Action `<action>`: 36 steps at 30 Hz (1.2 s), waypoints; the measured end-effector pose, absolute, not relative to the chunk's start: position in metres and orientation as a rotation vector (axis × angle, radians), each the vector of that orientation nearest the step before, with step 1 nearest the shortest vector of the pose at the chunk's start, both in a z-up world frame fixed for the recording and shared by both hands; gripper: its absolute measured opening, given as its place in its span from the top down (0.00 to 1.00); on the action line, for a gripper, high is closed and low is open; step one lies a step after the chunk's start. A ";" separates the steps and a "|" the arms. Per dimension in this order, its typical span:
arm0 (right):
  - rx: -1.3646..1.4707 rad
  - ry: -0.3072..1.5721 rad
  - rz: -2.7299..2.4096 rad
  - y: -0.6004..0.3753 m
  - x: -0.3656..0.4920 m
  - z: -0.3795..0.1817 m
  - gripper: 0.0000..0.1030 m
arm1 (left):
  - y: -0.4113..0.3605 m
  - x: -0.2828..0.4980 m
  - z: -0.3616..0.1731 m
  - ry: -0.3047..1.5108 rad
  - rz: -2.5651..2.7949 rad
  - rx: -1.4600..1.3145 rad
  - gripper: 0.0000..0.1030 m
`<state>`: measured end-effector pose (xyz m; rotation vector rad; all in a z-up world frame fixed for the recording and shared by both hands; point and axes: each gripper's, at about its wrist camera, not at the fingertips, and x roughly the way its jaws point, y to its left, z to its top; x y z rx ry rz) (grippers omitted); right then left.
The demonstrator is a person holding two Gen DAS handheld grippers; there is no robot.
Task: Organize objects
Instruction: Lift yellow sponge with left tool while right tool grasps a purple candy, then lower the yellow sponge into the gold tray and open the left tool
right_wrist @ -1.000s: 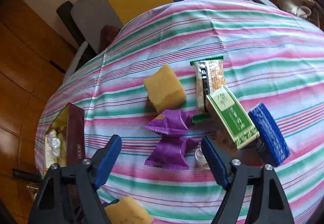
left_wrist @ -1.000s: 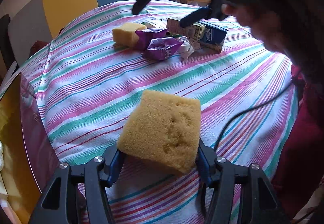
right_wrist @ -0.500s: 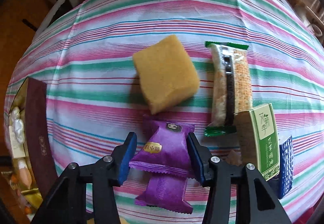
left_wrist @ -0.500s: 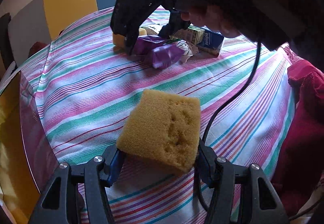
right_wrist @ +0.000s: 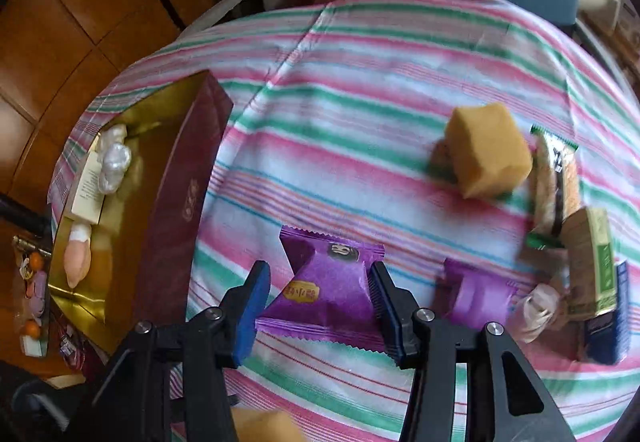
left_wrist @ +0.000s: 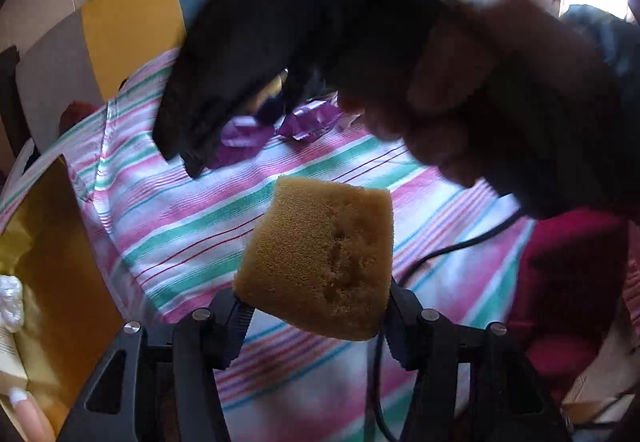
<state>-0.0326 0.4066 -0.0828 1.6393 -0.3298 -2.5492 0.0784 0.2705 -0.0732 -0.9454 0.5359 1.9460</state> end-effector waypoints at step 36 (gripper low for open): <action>1.526 -0.020 -2.643 0.395 0.001 -0.114 0.49 | 0.111 -0.007 -0.007 0.094 2.443 -1.193 0.45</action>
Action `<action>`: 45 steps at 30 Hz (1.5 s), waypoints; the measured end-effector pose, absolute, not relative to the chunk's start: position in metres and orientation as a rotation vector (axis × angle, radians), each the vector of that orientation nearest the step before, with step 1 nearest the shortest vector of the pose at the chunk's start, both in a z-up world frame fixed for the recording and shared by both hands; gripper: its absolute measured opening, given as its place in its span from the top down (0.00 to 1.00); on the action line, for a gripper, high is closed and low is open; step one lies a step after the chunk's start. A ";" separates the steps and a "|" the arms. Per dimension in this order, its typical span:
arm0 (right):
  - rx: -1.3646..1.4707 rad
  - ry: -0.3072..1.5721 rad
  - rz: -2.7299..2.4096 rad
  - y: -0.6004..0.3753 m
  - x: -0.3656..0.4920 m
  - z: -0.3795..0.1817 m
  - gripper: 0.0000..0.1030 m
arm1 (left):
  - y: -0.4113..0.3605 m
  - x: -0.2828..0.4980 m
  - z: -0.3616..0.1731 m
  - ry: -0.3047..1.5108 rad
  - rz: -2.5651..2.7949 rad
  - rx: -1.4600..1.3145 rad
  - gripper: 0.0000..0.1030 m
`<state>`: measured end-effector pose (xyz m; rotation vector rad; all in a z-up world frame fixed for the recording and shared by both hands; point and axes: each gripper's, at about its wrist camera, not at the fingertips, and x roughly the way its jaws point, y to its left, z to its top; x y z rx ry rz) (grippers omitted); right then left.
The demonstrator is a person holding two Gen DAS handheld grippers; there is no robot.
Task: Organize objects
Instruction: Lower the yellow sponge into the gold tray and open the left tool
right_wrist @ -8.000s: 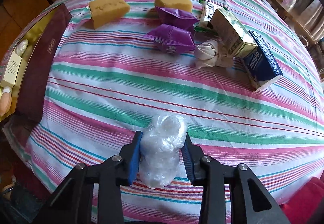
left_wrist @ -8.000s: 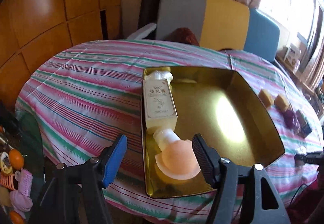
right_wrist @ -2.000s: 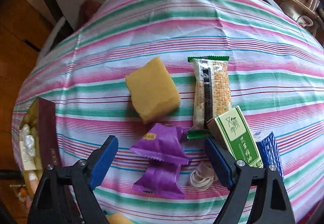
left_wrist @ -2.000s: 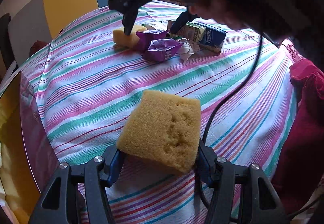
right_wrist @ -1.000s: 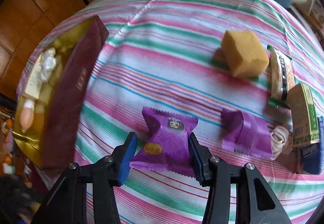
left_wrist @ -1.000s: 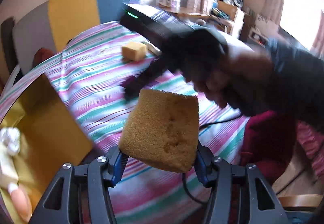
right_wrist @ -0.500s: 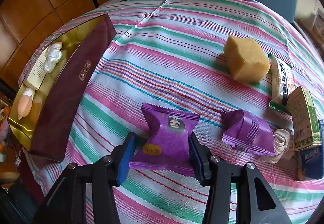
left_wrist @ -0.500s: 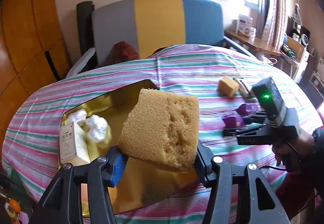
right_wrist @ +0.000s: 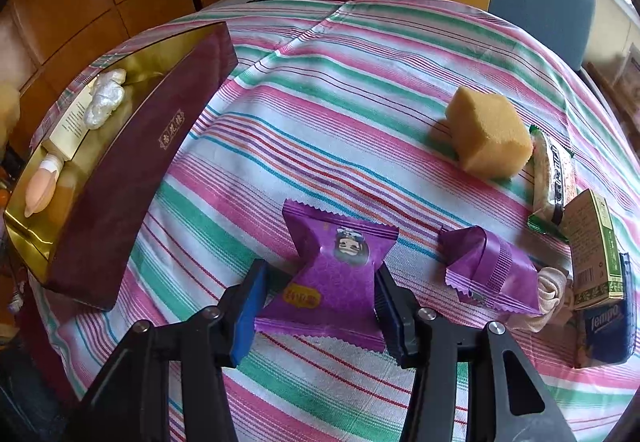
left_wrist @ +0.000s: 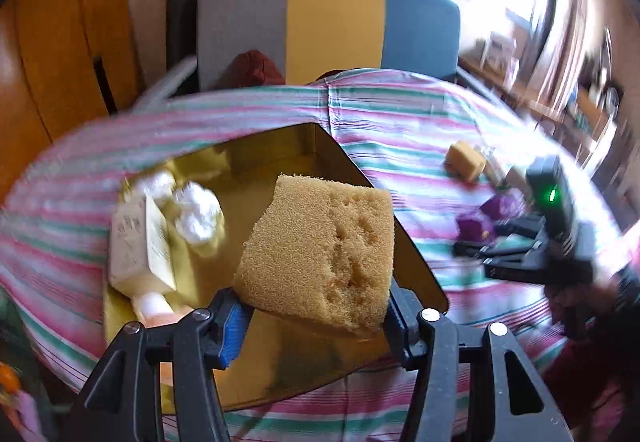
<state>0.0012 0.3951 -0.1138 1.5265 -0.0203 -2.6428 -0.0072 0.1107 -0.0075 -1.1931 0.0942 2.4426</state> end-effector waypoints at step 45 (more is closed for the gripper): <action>1.550 -0.037 -2.712 0.390 0.000 -0.112 0.51 | 0.037 -0.092 0.004 -0.011 2.699 -1.231 0.20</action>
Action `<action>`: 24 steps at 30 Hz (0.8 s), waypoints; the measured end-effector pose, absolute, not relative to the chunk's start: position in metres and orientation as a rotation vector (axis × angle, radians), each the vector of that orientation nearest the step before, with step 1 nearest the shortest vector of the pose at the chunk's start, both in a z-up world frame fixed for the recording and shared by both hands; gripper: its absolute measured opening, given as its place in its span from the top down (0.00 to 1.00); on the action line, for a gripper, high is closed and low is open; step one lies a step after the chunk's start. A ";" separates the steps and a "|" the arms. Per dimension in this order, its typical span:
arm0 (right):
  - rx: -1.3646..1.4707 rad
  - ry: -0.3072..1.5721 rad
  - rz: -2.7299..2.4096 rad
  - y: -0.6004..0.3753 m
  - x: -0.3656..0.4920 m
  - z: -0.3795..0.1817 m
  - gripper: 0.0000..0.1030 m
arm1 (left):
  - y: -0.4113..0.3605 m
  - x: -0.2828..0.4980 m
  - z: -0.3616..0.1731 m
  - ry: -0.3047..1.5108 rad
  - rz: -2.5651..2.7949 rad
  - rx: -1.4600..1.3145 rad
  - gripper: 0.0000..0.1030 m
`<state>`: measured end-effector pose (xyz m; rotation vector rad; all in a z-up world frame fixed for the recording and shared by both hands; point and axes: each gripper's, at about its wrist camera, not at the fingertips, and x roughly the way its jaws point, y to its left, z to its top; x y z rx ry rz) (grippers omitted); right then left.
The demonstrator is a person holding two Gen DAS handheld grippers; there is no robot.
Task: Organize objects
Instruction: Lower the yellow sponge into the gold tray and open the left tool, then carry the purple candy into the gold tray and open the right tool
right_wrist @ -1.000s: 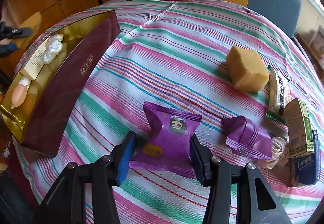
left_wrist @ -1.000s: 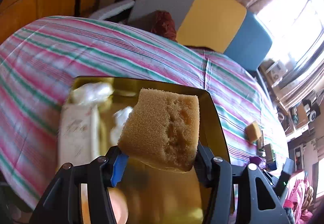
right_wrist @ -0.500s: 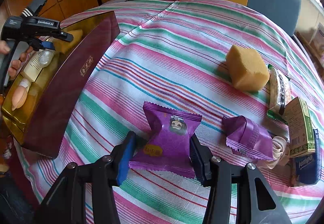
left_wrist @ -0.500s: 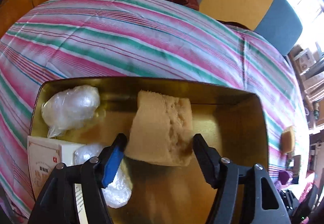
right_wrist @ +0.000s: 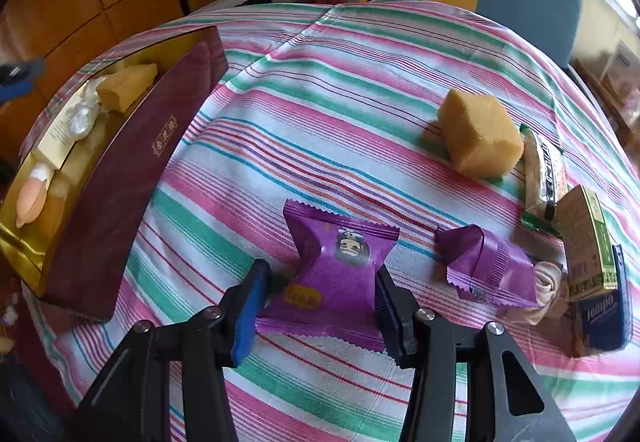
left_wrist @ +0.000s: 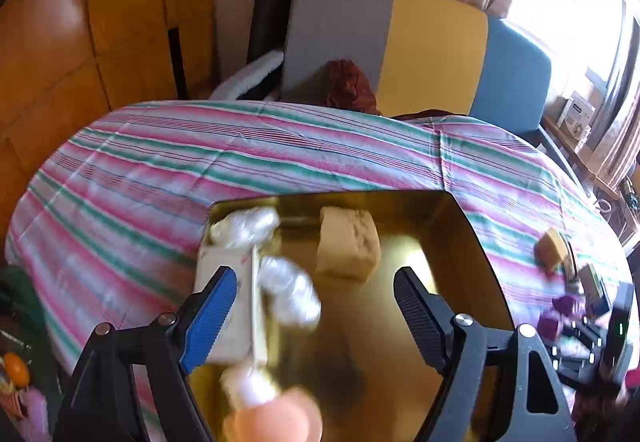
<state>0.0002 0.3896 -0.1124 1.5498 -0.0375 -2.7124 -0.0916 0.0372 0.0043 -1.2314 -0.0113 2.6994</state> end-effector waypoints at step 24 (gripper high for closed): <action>1.311 -0.089 -2.547 0.213 -0.059 -0.021 0.52 | -0.046 -0.030 -0.015 -0.132 2.789 -1.245 0.20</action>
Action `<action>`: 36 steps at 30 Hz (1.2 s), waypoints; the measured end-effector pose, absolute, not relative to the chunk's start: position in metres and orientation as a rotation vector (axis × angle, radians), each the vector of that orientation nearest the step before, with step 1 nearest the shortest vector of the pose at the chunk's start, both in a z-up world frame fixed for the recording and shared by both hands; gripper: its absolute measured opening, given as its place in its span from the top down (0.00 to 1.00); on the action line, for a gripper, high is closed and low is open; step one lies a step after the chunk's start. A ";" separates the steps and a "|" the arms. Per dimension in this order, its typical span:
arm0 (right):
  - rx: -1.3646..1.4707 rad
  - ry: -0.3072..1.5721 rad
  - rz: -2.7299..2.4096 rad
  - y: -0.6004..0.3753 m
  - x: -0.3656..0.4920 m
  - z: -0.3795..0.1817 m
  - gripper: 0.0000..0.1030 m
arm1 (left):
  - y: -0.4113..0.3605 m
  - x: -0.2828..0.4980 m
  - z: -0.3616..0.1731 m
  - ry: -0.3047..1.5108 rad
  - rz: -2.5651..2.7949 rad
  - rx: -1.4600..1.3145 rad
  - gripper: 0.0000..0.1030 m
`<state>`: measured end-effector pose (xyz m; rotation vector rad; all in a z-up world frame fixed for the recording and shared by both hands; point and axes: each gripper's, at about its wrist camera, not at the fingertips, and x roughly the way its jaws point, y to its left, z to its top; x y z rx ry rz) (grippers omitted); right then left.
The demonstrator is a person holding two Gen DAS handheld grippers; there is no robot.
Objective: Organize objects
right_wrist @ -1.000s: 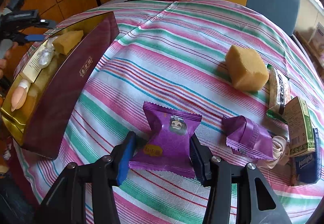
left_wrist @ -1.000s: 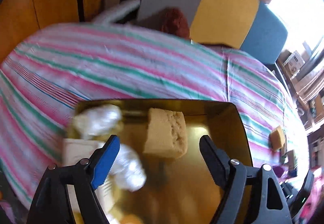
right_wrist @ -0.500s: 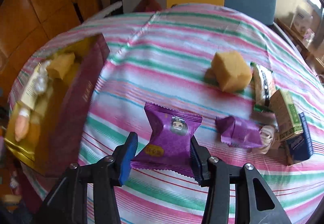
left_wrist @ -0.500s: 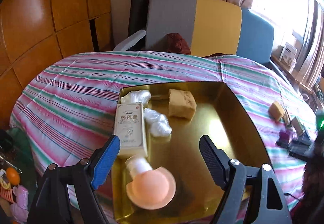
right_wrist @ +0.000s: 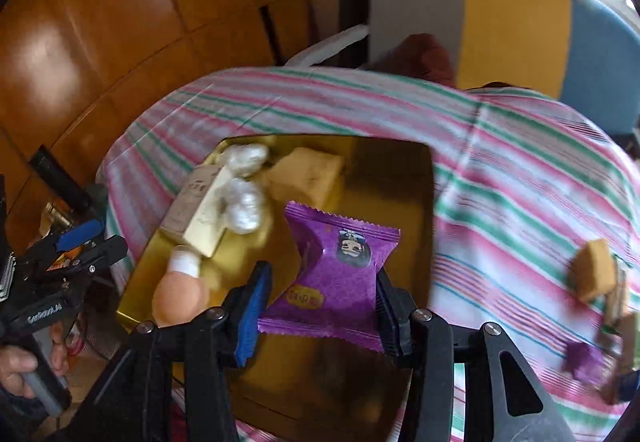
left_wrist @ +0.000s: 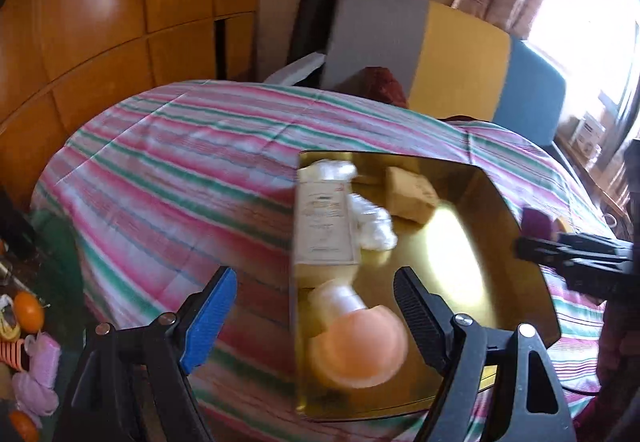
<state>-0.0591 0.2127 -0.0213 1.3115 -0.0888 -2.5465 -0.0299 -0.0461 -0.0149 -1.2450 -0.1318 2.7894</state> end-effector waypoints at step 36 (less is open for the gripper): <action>1.242 -0.236 -2.664 0.219 -0.040 -0.021 0.19 | -0.019 -0.008 -0.005 -0.019 2.706 -1.199 0.22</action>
